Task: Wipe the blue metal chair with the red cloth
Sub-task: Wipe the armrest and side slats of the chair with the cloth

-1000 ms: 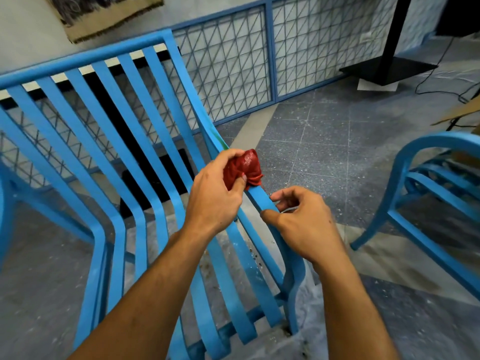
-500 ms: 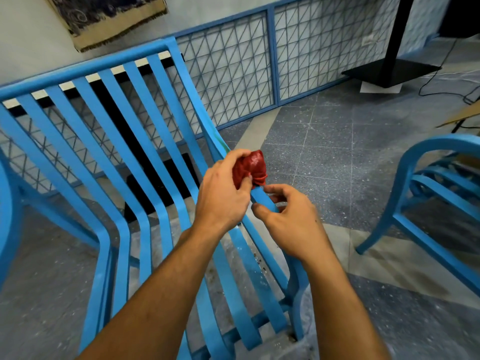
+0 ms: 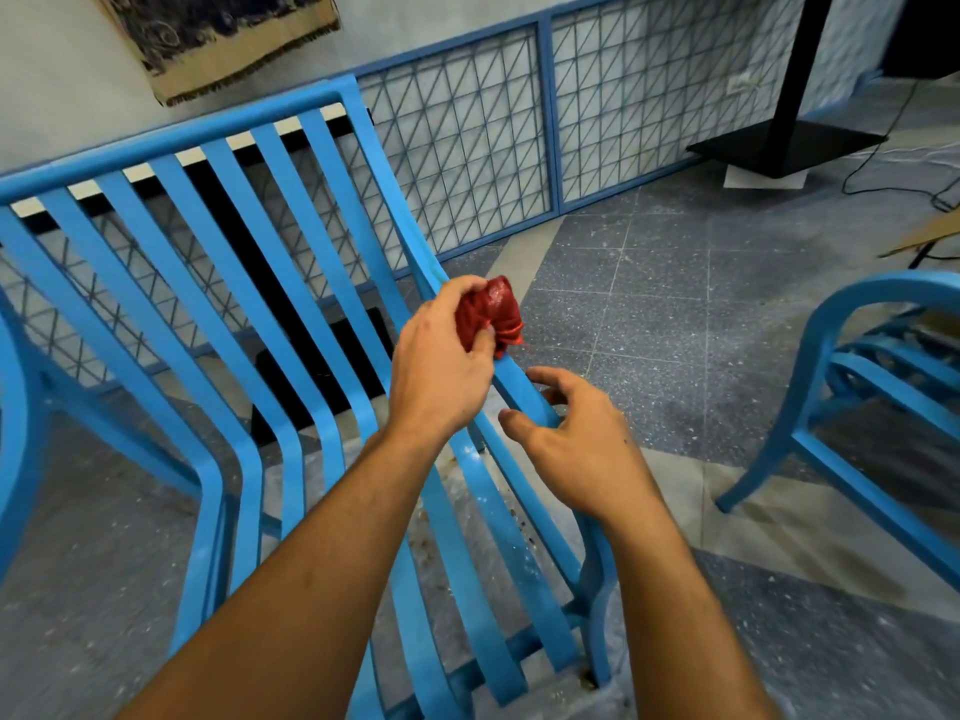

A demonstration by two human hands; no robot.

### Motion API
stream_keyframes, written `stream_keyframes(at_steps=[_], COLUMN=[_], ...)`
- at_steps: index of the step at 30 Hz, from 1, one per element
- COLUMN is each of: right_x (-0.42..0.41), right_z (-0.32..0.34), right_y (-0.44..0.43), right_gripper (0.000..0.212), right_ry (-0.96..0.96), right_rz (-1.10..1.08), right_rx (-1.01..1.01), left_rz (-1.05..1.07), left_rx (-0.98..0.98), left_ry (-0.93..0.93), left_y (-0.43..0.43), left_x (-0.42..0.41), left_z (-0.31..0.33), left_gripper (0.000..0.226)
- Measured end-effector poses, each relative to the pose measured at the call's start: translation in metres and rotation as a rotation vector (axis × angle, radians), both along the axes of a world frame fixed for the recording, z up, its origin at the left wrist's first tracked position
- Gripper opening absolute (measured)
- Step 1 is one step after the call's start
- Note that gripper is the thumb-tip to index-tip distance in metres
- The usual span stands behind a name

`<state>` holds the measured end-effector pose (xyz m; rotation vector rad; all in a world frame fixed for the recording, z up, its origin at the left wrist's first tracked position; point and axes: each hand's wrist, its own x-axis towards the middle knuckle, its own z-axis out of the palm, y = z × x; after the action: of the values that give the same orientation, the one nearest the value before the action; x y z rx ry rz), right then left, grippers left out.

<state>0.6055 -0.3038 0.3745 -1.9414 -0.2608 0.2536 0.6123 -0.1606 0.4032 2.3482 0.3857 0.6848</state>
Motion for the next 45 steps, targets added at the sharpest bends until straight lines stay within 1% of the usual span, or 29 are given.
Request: stream_keyframes(at_steps=[3,5,8,9,12,15,18,20,22,24,26,28,29,31,33,35,39,43,45], right_x=[0.004,0.006,0.008,0.008,0.007,0.007,0.009,0.009,0.009,0.011,0.013,0.013,0.013,0.013,0.013,0.013,0.016,0.015,0.016], right_z=[-0.003,-0.007,-0.008,-0.007,-0.002,-0.002,-0.003,-0.003,-0.004,-0.005,-0.005,-0.006,-0.006,-0.007,-0.008,-0.009,-0.011,-0.013,-0.014], right_y=[-0.002,-0.002,-0.001,-0.001,-0.002,0.0,0.0,-0.001,-0.002,-0.002,-0.003,-0.003,-0.002,-0.001,0.002,0.001,-0.003,-0.003,-0.003], right_gripper=[0.05,0.043,0.024,0.023,0.046,0.047,0.053,0.053,0.052,0.053,0.053,0.053,0.053,0.054,0.059,0.066,0.058,0.061,0.063], right_ry=[-0.004,0.008,0.073,0.097,0.137,0.166,0.174,0.172,0.183,0.208,0.221,0.231,0.233,0.219,0.204,0.216,0.253,0.266,0.267], right_rz=[-0.004,-0.018,-0.056,-0.069,-0.091,-0.118,-0.125,-0.124,-0.13,-0.149,-0.162,-0.161,-0.163,-0.172,-0.17,-0.164,-0.162,-0.15,-0.152], right_rx=[0.003,0.041,0.212,0.26,0.299,0.328,0.355,0.367,0.377,0.406,0.434,0.457,0.465,0.468,0.451,0.449,0.48,0.474,0.474], left_rz=[-0.007,0.016,0.076,0.095,0.113,0.013,-0.174,-0.213,-0.178,-0.097,0.003,0.053,0.039,-0.059,-0.17,-0.222,-0.191,-0.088,-0.112], left_rx=[0.031,0.017,-0.005,-0.011,-0.037,-0.035,0.011,0.069,0.054,0.019,0.003,-0.022,-0.027,-0.02,0.007,0.023,-0.056,-0.147,-0.138], left_ry=[0.066,0.072,0.072,0.061,-0.002,-0.03,0.044,0.096,0.106,0.087,0.05,-0.004,-0.035,-0.076,-0.062,-0.049,-0.088,-0.144,-0.181], left_y=[0.002,0.008,0.02,0.022,0.021,0.009,-0.004,-0.006,0.001,0.011,0.02,0.021,0.019,0.01,-0.002,-0.009,-0.001,0.001,-0.007], left_x=[0.003,-0.002,-0.014,-0.018,-0.023,-0.019,-0.016,-0.017,-0.017,-0.018,-0.021,-0.025,-0.029,-0.033,-0.037,-0.04,-0.047,-0.048,-0.052], left_z=[-0.003,-0.006,-0.01,-0.012,-0.012,-0.005,-0.003,-0.006,-0.009,-0.01,-0.012,-0.015,-0.017,-0.021,-0.024,-0.027,-0.036,-0.034,-0.027], left_gripper=[0.041,0.038,0.037,0.037,0.037,0.039,0.042,0.042,0.041,0.039,0.037,0.035,0.035,0.038,0.042,0.045,0.042,0.037,0.037])
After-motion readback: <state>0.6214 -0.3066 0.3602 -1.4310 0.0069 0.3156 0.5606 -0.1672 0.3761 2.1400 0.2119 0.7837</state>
